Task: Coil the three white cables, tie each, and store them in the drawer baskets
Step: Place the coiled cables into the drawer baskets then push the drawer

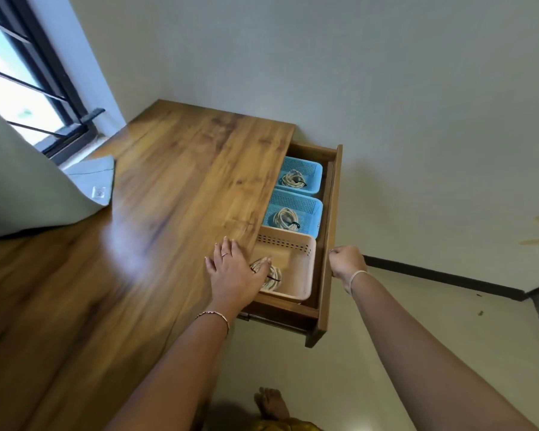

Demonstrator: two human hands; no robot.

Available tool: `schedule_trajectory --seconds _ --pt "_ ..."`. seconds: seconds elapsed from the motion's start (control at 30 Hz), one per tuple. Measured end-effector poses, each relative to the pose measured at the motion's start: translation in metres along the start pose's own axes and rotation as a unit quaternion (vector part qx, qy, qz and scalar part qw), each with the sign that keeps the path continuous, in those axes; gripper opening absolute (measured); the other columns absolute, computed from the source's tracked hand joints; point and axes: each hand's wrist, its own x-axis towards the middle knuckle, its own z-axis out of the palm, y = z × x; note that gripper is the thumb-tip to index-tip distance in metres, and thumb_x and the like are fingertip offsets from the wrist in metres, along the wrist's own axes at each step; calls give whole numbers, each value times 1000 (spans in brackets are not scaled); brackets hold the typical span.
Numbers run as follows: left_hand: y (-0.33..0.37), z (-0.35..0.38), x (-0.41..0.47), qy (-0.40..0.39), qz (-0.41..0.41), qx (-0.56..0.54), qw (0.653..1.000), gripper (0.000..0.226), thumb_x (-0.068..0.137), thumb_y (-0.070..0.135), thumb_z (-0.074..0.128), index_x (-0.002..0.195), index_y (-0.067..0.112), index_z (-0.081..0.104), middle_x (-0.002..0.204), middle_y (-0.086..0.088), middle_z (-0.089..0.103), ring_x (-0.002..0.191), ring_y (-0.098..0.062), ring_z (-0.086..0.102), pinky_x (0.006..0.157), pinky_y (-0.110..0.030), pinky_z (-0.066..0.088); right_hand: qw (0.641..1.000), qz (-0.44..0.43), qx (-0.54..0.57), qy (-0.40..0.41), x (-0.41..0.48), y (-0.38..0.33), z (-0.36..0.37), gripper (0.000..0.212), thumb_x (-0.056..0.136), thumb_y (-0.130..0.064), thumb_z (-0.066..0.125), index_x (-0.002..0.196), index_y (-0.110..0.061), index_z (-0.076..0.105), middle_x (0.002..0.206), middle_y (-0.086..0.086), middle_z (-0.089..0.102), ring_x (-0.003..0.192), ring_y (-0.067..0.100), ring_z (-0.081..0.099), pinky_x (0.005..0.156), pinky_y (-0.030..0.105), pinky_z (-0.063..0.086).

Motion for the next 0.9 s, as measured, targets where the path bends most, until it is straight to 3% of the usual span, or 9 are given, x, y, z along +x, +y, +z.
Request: schedule_trajectory --seconds 0.13,0.37,0.47,0.5,0.53,0.57,0.6,0.77,0.9 --pt "-11 -3 4 -31 -10 26 999 109 78 83 34 154 9 7 163 -9 -3 149 -26 -9 118 -51 -7 999 -4 17 -42 2 -21 27 36 95 -29 51 63 -14 58 54 0 46 70 29 64 72 33 52" --pt "-18 -9 12 -111 -3 80 991 127 66 93 34 153 13 -11 158 -10 -26 144 -29 -28 115 -55 -17 984 7 93 -152 -8 -65 70 36 97 -39 52 69 -17 59 65 7 61 84 29 72 88 44 56" --pt "-17 -8 13 -129 -6 92 987 130 65 88 46 152 13 -17 155 -10 -32 141 -30 -33 109 -55 -22 978 20 108 -178 -16 -85 83 51 94 -48 54 58 -19 32 69 0 42 93 33 71 62 32 52" --pt "-17 -8 14 -129 -6 98 987 130 67 83 51 151 13 -18 155 -10 -33 141 -29 -33 109 -54 -22 976 20 111 -186 -16 -89 89 51 92 -50 56 60 -18 32 74 -1 38 93 33 71 56 27 45" --pt "-17 -7 13 -127 -5 106 986 128 69 75 57 151 13 -19 155 -10 -33 142 -29 -32 109 -55 -22 975 15 110 -190 -15 -91 94 49 89 -52 60 63 -17 37 112 0 49 91 33 71 55 25 42" --pt "-18 -7 13 -124 -4 113 986 126 71 66 62 151 12 -19 155 -10 -32 142 -30 -32 111 -55 -20 974 10 112 -194 -13 -92 101 47 86 -53 64 66 -16 43 76 14 69 86 30 72 57 24 43" --pt "-19 -6 12 -122 -3 122 985 123 74 57 65 151 12 -19 155 -11 -32 142 -30 -31 112 -56 -18 974 1 112 -195 -13 -93 106 45 82 -53 69 71 -14 48 71 11 65 81 26 69 61 25 44" --pt "-18 -5 10 -111 -3 164 980 110 81 31 63 150 10 -20 156 -14 -29 144 -33 -26 115 -58 -11 980 -13 91 -175 -7 -88 131 48 72 -35 83 103 -4 65 96 7 71 85 18 67 60 23 50" --pt "-11 -2 11 -113 -13 169 979 107 83 25 61 149 7 -20 155 -18 -30 143 -37 -27 114 -61 -11 978 12 118 -169 1 -85 134 74 62 -29 89 125 -7 59 115 8 69 101 21 67 89 37 56"
